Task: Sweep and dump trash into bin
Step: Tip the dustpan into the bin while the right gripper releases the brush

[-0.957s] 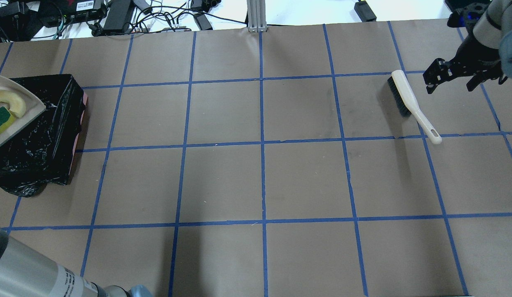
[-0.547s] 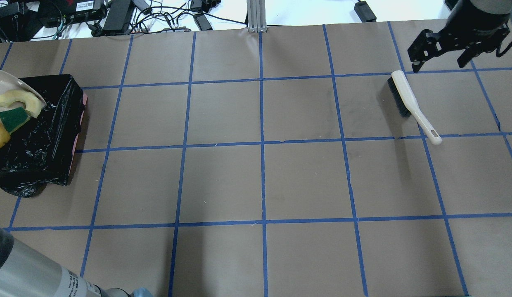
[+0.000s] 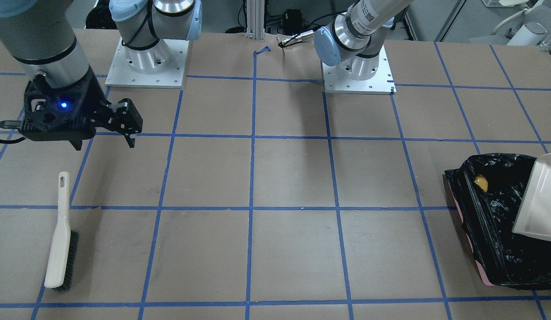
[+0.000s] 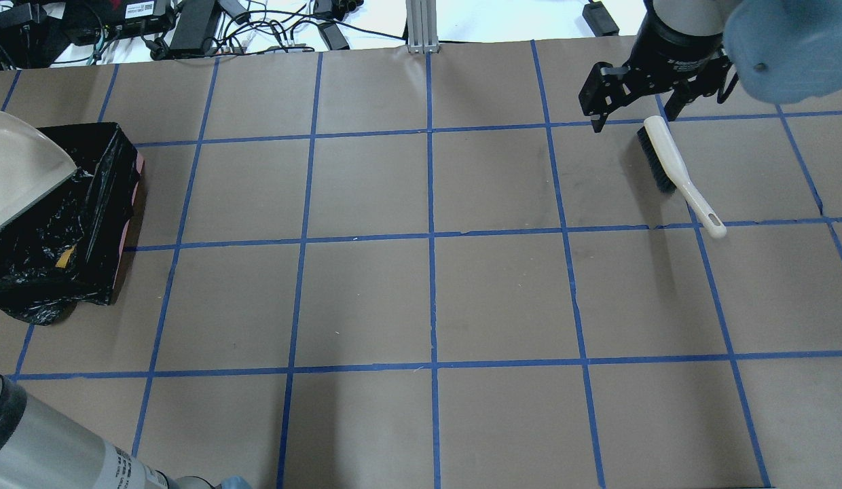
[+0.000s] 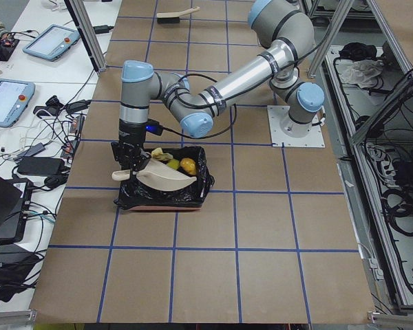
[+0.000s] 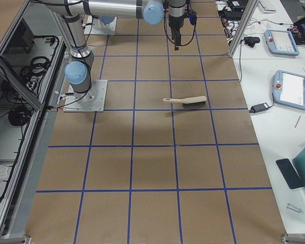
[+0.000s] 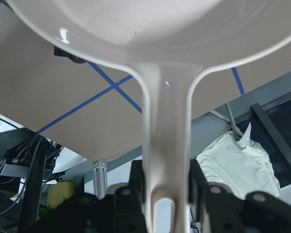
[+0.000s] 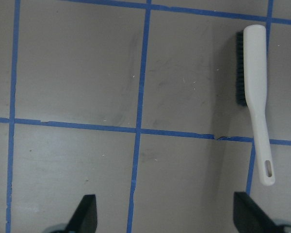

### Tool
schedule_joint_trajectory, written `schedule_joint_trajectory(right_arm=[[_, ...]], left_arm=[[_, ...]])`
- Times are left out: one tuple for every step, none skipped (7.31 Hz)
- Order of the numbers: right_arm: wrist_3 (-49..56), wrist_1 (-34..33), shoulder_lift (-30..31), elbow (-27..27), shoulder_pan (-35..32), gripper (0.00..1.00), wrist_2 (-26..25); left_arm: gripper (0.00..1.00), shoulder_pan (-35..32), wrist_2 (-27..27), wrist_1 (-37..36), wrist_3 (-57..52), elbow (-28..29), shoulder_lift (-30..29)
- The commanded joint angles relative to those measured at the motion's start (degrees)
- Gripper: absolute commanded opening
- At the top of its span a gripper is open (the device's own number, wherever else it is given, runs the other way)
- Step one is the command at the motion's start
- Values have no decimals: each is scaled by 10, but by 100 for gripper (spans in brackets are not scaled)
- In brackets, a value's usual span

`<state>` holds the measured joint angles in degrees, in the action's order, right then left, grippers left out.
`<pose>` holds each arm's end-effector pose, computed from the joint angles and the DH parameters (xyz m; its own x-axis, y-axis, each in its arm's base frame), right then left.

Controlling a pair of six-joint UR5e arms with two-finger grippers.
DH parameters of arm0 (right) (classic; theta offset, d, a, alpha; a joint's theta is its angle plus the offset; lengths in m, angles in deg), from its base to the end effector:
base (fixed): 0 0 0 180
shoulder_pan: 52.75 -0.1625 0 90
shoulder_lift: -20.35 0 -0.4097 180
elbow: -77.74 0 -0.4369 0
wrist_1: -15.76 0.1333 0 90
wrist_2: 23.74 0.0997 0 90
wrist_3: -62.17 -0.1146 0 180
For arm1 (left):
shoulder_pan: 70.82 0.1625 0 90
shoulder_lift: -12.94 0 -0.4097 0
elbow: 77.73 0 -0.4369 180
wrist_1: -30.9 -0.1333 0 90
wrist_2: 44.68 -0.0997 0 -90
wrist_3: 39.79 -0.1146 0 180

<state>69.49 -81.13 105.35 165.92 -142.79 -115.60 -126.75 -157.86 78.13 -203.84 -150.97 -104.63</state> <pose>0.1300 -0.5787 0.4386 -0.9912 -0.1258 0.0404 -0.1280 0.9899 -0.0601 0.3522 -0.6782 0.4071 0.4893 0.8542 0.1756 0.6342 -0.4868 0.6007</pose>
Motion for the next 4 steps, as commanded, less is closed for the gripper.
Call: schedule_joint_trajectory(right_arm=[[5,12,3,-2,-22,100,-3],[5,13,4,-2,-22,100,-2],[6,14,18,-1,-23,100,0],[6,15,22,2,-23,100,6]], left_arm=[[8,-1,0,-13,-1,-12,6],[7,-1,3,-13,-1,-13,9],[4,-1,11,-13,-1,-11,12],[1,5,33,-9,0,-9,14]])
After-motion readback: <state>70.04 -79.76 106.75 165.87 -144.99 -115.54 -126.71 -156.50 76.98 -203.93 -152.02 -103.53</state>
